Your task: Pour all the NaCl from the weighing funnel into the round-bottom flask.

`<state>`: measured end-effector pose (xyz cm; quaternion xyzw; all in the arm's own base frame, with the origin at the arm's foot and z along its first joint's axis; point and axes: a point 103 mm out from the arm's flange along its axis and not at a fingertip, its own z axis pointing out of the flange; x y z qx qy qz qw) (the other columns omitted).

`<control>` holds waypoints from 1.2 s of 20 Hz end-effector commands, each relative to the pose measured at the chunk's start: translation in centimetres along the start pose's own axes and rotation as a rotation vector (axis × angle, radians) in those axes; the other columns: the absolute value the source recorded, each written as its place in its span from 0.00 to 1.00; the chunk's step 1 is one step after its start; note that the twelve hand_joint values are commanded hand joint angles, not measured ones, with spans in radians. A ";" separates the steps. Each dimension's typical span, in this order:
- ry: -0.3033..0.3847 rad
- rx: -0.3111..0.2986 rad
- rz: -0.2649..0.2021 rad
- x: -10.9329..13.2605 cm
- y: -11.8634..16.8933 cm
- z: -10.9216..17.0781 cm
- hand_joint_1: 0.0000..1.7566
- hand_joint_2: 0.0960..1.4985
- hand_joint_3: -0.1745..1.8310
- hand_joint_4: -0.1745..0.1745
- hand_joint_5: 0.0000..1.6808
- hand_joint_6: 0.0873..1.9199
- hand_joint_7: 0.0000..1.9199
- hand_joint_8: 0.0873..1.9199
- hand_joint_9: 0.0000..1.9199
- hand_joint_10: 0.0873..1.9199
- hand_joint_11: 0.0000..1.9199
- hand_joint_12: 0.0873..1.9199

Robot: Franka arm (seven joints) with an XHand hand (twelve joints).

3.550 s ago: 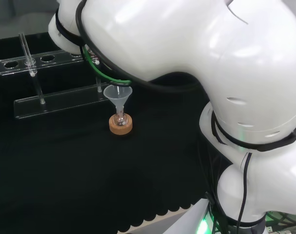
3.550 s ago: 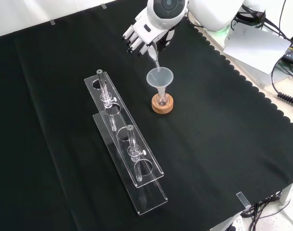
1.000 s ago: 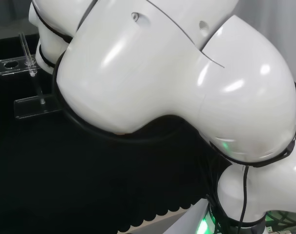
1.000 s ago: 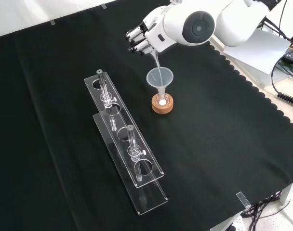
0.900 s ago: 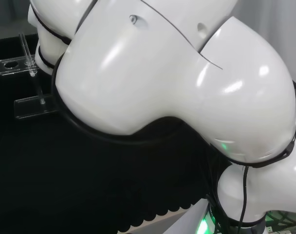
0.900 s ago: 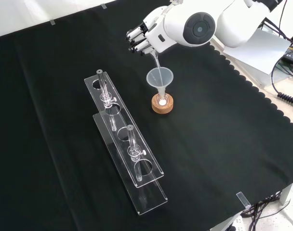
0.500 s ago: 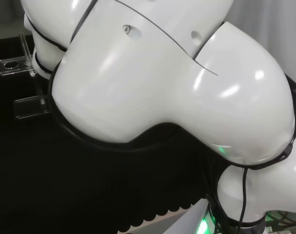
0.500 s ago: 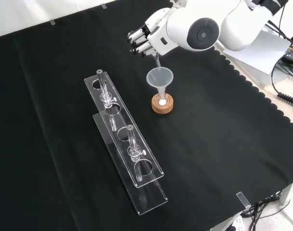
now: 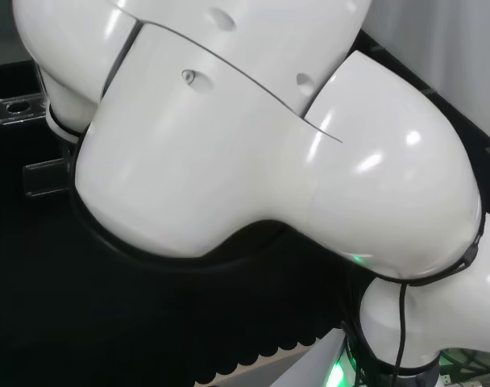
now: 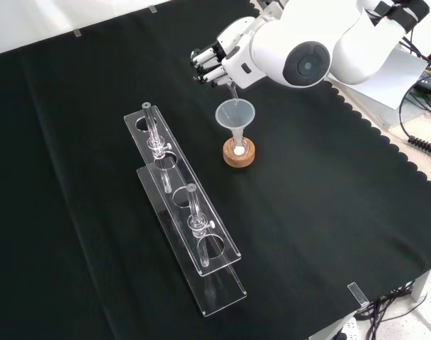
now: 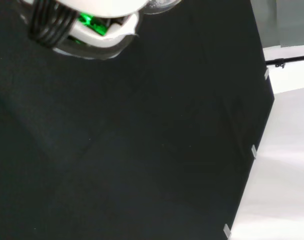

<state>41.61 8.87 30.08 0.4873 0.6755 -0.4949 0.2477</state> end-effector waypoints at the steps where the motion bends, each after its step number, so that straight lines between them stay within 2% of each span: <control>1: -0.027 0.005 -0.001 0.2 0.0 -0.5 0.63 0.38 0.47 1.00 0.72 0.41 0.30 0.29 0.45 0.19 0.31 0.59; 15: -0.040 0.034 0.021 -0.4 0.1 -0.2 0.63 0.38 0.47 1.00 0.72 0.41 0.29 0.29 0.44 0.18 0.31 0.59; 24: -0.025 0.034 0.016 -0.5 0.2 -0.1 0.63 0.38 0.47 1.00 0.72 0.40 0.29 0.29 0.44 0.18 0.31 0.59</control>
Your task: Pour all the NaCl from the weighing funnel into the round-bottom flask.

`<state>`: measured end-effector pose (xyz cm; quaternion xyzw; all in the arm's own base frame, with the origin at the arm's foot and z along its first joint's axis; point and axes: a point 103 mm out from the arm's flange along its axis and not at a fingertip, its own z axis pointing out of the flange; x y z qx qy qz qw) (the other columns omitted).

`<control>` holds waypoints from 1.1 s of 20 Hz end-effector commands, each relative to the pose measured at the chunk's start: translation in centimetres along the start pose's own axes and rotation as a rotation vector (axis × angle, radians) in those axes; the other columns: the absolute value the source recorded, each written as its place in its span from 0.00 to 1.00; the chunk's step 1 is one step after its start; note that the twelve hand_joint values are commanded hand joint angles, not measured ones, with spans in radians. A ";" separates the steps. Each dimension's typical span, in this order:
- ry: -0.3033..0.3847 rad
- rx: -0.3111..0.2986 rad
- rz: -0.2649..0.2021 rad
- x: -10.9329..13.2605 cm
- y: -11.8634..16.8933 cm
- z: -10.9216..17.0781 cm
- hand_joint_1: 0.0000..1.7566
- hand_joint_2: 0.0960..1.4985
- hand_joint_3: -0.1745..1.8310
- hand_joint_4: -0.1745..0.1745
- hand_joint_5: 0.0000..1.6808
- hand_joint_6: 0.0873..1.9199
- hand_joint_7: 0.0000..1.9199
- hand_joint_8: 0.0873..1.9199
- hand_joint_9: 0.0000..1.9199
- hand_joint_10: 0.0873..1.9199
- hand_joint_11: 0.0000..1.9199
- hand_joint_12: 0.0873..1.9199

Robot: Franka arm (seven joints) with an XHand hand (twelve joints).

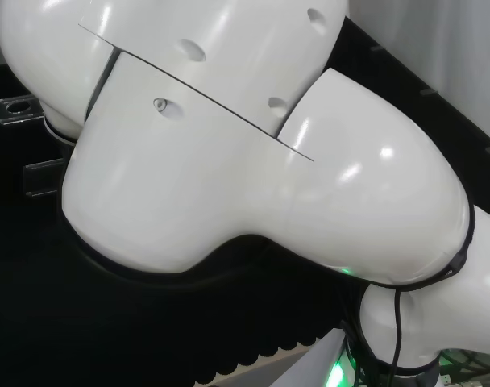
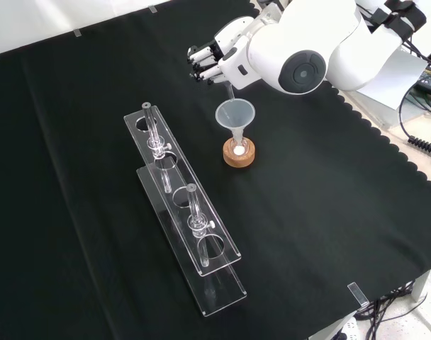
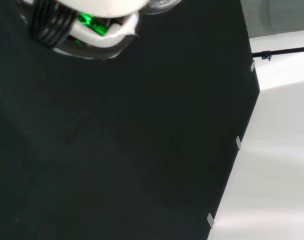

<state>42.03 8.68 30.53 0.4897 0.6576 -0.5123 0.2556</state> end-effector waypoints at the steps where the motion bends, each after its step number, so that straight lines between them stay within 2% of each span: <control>1: 0.010 -0.001 -0.005 0.2 0.1 0.0 0.63 0.38 0.47 1.00 0.72 0.40 0.29 0.29 0.44 0.18 0.31 0.59; 10: 0.061 -0.016 -0.003 -0.3 0.1 0.3 0.63 0.38 0.47 1.00 0.72 0.40 0.29 0.29 0.44 0.18 0.31 0.59; 22: 0.244 -0.048 -0.029 -1.3 0.9 2.5 0.63 0.38 0.47 1.00 0.72 0.40 0.29 0.29 0.44 0.18 0.31 0.59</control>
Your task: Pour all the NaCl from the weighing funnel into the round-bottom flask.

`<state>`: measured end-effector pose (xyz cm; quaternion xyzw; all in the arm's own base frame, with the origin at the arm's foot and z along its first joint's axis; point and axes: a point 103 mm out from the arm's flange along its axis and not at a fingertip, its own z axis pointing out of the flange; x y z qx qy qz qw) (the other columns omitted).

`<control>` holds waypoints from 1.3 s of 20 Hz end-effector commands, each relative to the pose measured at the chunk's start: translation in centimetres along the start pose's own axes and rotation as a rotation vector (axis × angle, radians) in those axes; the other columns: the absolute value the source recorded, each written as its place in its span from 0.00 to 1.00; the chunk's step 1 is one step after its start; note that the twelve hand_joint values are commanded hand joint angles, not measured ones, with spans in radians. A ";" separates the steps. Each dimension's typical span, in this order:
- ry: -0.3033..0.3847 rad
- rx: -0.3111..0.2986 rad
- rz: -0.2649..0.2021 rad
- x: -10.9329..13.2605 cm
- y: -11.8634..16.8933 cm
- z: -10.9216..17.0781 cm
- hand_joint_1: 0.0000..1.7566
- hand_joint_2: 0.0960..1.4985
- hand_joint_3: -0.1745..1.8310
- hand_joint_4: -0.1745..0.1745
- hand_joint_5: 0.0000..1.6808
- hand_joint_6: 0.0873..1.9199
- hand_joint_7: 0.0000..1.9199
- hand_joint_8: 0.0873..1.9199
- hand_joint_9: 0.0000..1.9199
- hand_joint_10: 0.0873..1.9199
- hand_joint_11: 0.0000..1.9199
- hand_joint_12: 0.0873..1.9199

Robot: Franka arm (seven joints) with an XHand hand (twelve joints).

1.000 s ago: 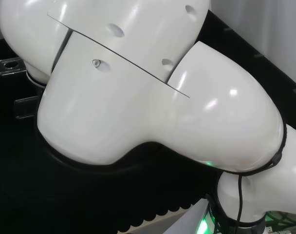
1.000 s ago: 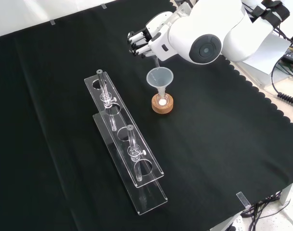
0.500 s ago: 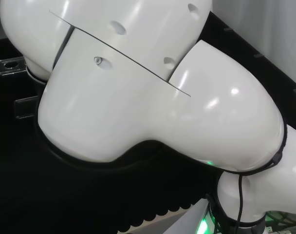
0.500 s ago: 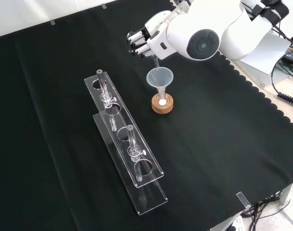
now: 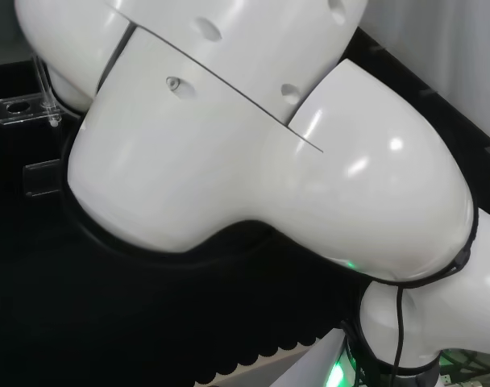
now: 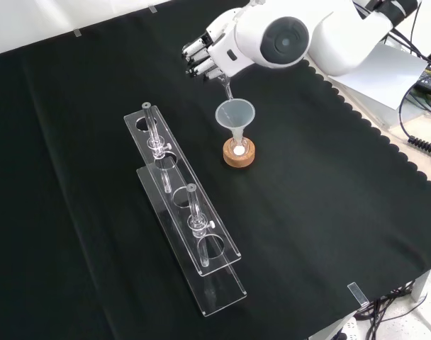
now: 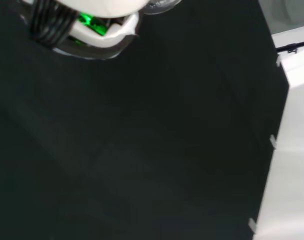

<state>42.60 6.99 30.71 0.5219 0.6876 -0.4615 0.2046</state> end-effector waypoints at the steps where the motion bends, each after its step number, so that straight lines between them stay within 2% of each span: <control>1: 0.090 -0.015 -0.018 -0.6 0.5 1.3 0.63 0.38 0.47 1.00 0.72 0.40 0.29 0.29 0.44 0.18 0.31 0.59; 5: 0.130 -0.013 -0.023 -1.0 0.8 2.2 0.63 0.38 0.47 1.00 0.72 0.40 0.29 0.29 0.44 0.18 0.31 0.59; 11: 0.239 -0.012 -0.044 -1.4 1.5 3.2 0.63 0.38 0.46 1.00 0.72 0.41 0.29 0.29 0.44 0.18 0.31 0.59; 26: 0.365 -0.014 -0.073 -1.5 2.8 4.5 0.63 0.38 0.46 1.00 0.72 0.41 0.29 0.29 0.44 0.18 0.31 0.59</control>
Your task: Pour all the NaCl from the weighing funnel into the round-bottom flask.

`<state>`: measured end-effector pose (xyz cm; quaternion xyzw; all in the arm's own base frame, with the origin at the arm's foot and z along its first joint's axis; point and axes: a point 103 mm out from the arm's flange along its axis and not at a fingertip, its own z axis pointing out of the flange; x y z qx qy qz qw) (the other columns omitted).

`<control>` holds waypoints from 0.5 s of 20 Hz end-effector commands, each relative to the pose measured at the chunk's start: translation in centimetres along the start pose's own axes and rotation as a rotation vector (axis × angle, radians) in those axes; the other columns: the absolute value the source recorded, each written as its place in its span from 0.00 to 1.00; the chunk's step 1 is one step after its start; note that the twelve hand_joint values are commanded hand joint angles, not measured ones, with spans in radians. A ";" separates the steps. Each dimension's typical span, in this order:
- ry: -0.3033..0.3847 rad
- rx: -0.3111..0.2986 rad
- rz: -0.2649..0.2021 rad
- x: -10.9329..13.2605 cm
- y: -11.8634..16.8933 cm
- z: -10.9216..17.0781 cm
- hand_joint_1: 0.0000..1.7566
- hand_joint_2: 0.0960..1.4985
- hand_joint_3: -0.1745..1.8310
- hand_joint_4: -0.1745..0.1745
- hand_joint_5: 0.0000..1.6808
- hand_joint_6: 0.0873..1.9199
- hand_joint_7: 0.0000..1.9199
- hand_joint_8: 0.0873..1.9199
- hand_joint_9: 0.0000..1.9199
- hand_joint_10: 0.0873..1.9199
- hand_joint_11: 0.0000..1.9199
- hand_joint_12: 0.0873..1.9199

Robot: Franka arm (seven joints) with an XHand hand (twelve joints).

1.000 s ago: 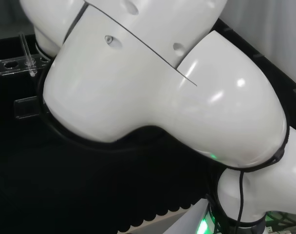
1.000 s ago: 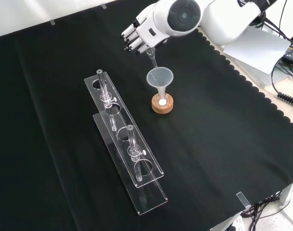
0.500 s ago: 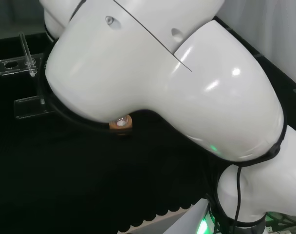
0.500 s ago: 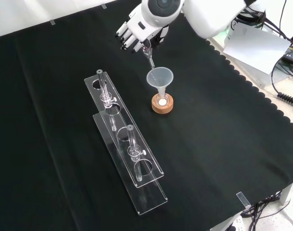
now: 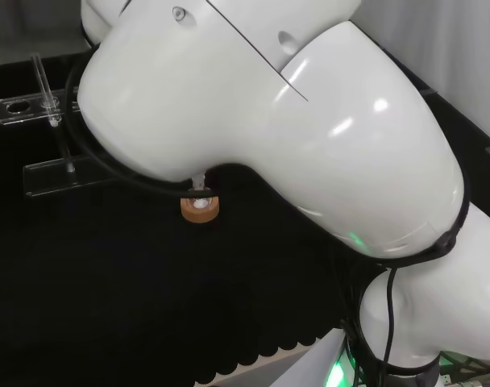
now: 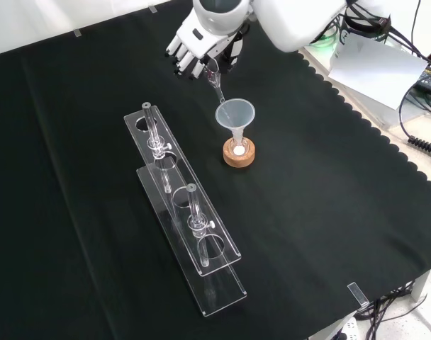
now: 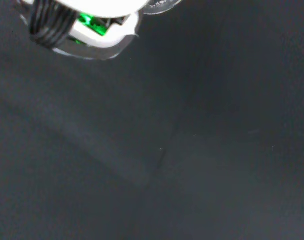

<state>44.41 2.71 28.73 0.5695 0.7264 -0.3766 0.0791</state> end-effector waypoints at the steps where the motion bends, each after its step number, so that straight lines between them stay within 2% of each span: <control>1: 0.047 -0.014 -0.019 -0.2 0.5 0.3 0.63 0.38 0.46 1.00 0.72 0.41 0.29 0.29 0.44 0.18 0.31 0.59; 10: 0.119 -0.023 -0.023 -1.1 0.5 1.3 0.63 0.38 0.46 1.00 0.72 0.41 0.29 0.29 0.44 0.18 0.31 0.59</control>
